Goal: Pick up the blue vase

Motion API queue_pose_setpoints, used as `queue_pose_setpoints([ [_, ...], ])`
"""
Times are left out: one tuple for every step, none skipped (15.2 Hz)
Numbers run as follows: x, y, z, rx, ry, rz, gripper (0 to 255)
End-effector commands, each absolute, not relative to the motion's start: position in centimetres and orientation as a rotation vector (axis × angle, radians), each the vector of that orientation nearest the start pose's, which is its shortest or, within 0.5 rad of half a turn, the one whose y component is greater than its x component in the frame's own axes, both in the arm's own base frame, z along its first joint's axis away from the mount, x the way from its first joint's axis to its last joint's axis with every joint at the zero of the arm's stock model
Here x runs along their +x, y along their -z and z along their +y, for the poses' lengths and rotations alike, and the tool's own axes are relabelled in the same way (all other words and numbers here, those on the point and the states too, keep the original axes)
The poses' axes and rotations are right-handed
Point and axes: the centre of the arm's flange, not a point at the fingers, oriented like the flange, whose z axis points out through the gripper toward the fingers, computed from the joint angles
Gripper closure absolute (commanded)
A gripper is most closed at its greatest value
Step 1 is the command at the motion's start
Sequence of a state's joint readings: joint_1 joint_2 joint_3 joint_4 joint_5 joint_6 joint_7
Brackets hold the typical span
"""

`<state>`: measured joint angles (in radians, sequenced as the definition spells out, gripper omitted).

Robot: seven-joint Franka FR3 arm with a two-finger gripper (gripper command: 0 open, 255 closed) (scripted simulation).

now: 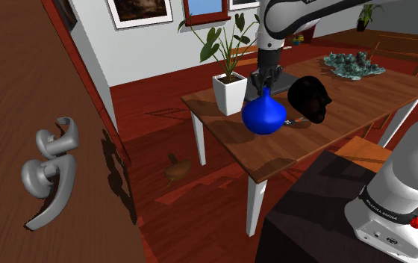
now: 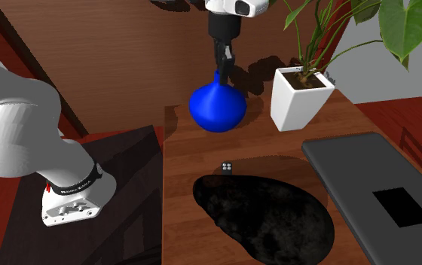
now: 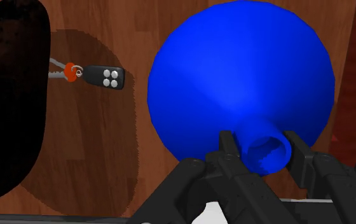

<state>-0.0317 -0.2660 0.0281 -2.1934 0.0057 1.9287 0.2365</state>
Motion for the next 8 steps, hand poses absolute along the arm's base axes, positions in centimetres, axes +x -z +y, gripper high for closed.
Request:
queue_pose_setpoints([
  [47.3, -50.7, -0.1, -3.120, 0.003, 0.381, 255],
  [47.3, -51.2, -0.1, -3.120, 0.003, 0.381, 255],
  [47.3, -51.8, -0.1, -3.120, 0.003, 0.381, 255],
  [47.3, -52.3, -0.1, -3.120, 0.003, 0.381, 255],
  [47.3, -52.8, -0.1, -3.120, 0.003, 0.381, 255],
  [47.3, -53.4, -0.1, -3.120, 0.003, 0.381, 255],
  [47.3, -53.4, -0.1, -3.120, 0.003, 0.381, 255],
  [47.3, -53.4, -0.1, -3.120, 0.003, 0.381, 255],
])
